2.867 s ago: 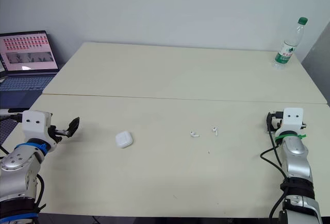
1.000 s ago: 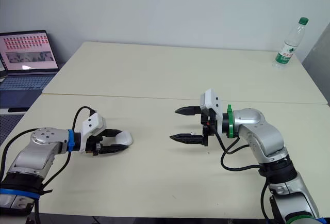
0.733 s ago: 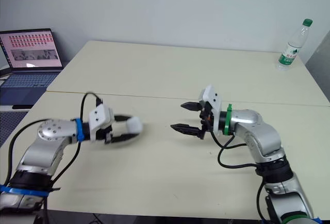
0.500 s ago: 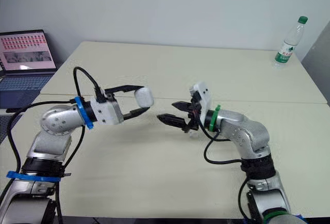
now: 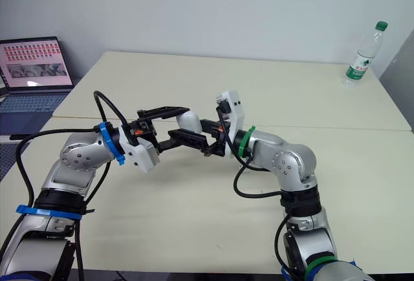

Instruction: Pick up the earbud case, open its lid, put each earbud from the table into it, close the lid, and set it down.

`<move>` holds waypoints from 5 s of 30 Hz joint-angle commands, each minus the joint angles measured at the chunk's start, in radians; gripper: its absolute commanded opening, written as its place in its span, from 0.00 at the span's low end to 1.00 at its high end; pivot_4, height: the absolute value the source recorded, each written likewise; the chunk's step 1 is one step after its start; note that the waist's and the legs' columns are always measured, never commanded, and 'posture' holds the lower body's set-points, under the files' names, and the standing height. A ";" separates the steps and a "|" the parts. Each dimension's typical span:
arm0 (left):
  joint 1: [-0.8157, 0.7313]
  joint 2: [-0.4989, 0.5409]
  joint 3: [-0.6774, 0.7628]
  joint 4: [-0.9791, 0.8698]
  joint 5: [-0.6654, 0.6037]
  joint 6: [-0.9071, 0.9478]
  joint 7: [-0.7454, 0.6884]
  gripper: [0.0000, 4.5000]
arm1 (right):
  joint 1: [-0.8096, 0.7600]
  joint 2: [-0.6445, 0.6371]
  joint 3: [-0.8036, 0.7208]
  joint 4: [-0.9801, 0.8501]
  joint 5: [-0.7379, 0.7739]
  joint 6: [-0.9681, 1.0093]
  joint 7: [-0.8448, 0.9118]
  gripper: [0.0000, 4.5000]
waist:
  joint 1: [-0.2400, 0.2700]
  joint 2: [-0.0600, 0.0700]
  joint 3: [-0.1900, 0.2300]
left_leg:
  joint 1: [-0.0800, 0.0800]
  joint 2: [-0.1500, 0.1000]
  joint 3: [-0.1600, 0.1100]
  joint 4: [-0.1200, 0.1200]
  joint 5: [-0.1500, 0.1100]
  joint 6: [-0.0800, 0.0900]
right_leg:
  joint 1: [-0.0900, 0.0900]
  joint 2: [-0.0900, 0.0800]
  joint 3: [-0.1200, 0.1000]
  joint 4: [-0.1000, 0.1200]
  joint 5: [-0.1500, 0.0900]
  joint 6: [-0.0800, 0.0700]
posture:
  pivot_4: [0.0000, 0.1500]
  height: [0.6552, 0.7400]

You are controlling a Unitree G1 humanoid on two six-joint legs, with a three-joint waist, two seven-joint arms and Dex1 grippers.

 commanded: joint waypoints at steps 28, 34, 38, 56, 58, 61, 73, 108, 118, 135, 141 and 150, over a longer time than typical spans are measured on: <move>0.000 0.072 -0.025 -0.061 -0.140 0.014 -0.018 1.00 | 0.015 -0.084 0.035 0.012 -0.061 -0.102 0.054 0.21 | 0.000 0.000 0.000 | 0.000 0.000 -0.001 0.000 0.000 0.000 | 0.000 0.000 0.000 0.000 0.000 0.000 | 1.00 1.00; -0.005 0.161 -0.041 -0.254 -0.412 0.516 -0.200 1.00 | 0.032 -0.170 0.120 0.081 -0.253 -0.278 0.056 0.21 | -0.005 0.000 0.000 | 0.000 0.000 0.000 0.000 0.000 0.000 | 0.000 0.000 0.000 0.000 0.000 0.000 | 1.00 1.00; -0.083 0.239 -0.060 -0.357 -0.579 1.027 -0.340 1.00 | 0.036 -0.239 0.216 0.135 -0.393 -0.425 0.100 0.21 | -0.007 0.000 0.000 | -0.001 -0.001 -0.001 0.000 0.000 0.000 | 0.000 0.003 -0.001 -0.001 -0.001 0.001 | 1.00 1.00; -0.285 0.133 -0.190 -0.137 -0.330 1.108 -0.613 0.44 | -0.015 -0.292 0.389 0.070 -0.629 -0.594 0.255 0.21 | -0.017 0.000 0.000 | -0.003 0.002 -0.001 0.000 0.000 0.000 | -0.004 0.009 0.002 0.000 -0.001 -0.001 | 1.00 1.00; -0.295 0.120 -0.193 -0.126 -0.311 1.100 -0.628 0.44 | -0.019 -0.292 0.396 0.054 -0.644 -0.597 0.262 0.21 | -0.016 0.000 0.000 | -0.005 0.002 -0.002 0.001 0.000 0.000 | -0.005 0.008 0.002 0.000 -0.001 -0.001 | 1.00 1.00; -0.318 0.092 -0.186 -0.116 -0.299 1.112 -0.631 0.44 | -0.028 -0.286 0.403 0.045 -0.669 -0.606 0.267 0.21 | -0.015 0.000 0.000 | -0.007 0.001 -0.002 0.001 0.000 0.000 | -0.007 0.007 0.002 0.001 -0.001 -0.001 | 1.00 1.00; -0.343 0.037 -0.187 -0.093 -0.257 1.112 -0.655 0.44 | -0.045 -0.258 0.394 0.061 -0.706 -0.615 0.280 0.21 | -0.014 0.000 0.000 | -0.007 0.001 -0.002 0.002 0.000 0.000 | -0.008 0.006 0.002 0.003 -0.001 -0.001 | 1.00 1.00; -0.192 -0.001 0.060 -0.264 -0.604 1.750 -0.524 0.19 | 0.007 -0.263 0.185 -0.043 -0.557 -0.494 0.226 0.99 | -0.014 0.000 0.000 | -0.014 0.001 -0.005 0.014 0.000 0.000 | -0.014 0.006 0.000 0.015 -0.002 -0.002 | 1.00 1.00; -0.171 0.004 0.052 -0.315 -0.629 1.768 -0.503 0.19 | -0.041 -0.239 0.140 0.008 -0.535 -0.479 0.194 0.99 | -0.014 0.000 0.000 | -0.014 0.001 -0.004 0.014 0.000 0.000 | -0.014 0.006 0.001 0.015 -0.002 -0.002 | 1.00 1.00; 0.178 -0.292 0.183 -0.446 -0.459 1.233 -0.022 0.19 | 0.216 -0.414 0.002 -0.072 -0.227 -0.315 0.424 0.99 | 0.004 0.000 0.000 | -0.014 -0.002 -0.003 0.014 0.000 0.000 | -0.013 -0.001 0.000 0.013 -0.002 -0.002 | 1.00 1.00; 0.351 -0.402 0.209 -0.483 -0.378 1.081 0.186 0.19 | 0.385 -0.490 -0.014 0.016 -0.285 -0.561 0.496 0.99 | 0.001 -0.001 0.000 | -0.013 -0.001 -0.003 0.014 0.000 0.000 | -0.012 0.000 0.000 0.014 -0.001 -0.001 | 1.00 1.00; 0.453 -0.448 0.225 -0.500 -0.357 0.999 0.322 0.19 | 0.459 -0.510 -0.032 0.036 -0.302 -0.699 0.501 0.99 | 0.003 -0.001 0.000 | -0.013 -0.001 -0.003 0.014 0.000 0.000 | -0.011 0.001 0.000 0.014 -0.001 -0.001 | 1.00 1.00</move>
